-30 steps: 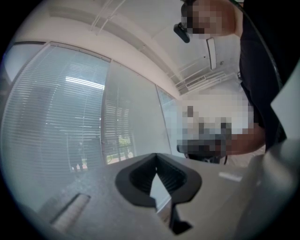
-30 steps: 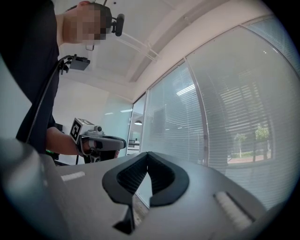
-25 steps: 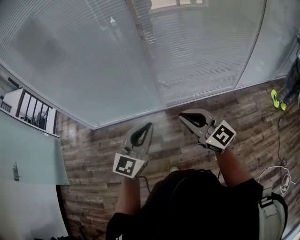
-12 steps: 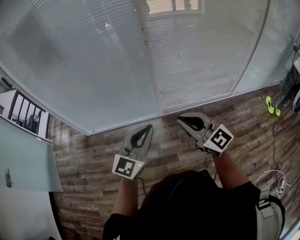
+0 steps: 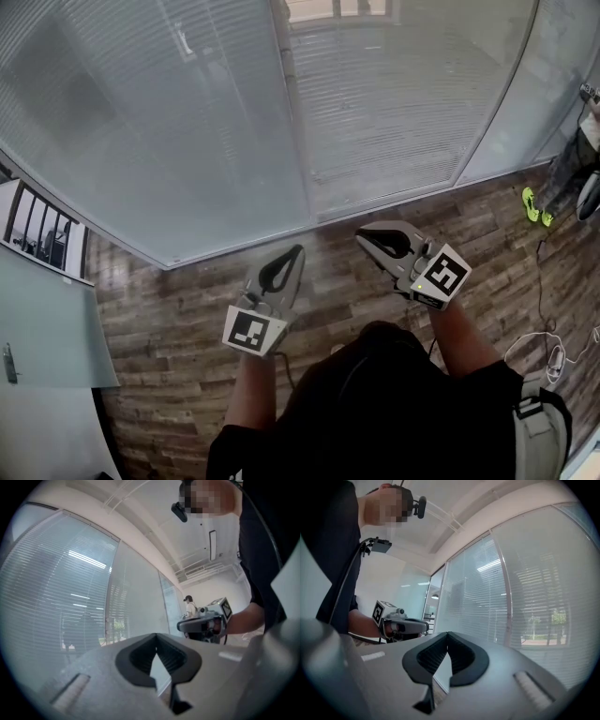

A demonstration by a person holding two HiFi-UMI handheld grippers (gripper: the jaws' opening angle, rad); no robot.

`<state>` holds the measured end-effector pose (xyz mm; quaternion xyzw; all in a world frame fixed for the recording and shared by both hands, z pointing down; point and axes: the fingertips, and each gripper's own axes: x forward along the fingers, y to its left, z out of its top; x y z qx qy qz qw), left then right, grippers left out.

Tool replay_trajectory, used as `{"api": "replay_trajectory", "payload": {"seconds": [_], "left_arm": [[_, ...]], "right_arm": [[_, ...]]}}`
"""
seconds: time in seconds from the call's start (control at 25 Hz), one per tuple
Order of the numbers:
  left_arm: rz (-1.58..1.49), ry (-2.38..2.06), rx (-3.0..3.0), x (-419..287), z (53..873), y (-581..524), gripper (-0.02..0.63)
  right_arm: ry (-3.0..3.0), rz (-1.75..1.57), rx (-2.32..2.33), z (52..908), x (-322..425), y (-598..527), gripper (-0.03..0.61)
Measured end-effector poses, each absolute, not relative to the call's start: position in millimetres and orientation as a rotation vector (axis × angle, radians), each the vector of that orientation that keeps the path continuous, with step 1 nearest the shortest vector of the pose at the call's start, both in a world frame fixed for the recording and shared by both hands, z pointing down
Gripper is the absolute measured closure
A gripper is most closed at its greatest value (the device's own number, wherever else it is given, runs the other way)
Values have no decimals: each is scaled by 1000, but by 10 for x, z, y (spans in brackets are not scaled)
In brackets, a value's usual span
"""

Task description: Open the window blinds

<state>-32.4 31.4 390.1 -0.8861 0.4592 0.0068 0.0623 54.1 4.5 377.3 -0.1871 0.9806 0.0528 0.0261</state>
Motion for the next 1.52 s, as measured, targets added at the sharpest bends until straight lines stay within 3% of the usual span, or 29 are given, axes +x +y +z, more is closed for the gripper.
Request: {"api": "replay_trajectory", "payload": {"seconds": [0.56, 1.52], "left_arm": [[0, 1373, -2714, -272, 3970, 62, 609], [-50, 1620, -2593, -702, 3943, -1288, 609]], "right_arm": [[3025, 83, -633, 3879, 724, -181, 574], [3052, 78, -301, 3750, 35, -1733, 574]]}}
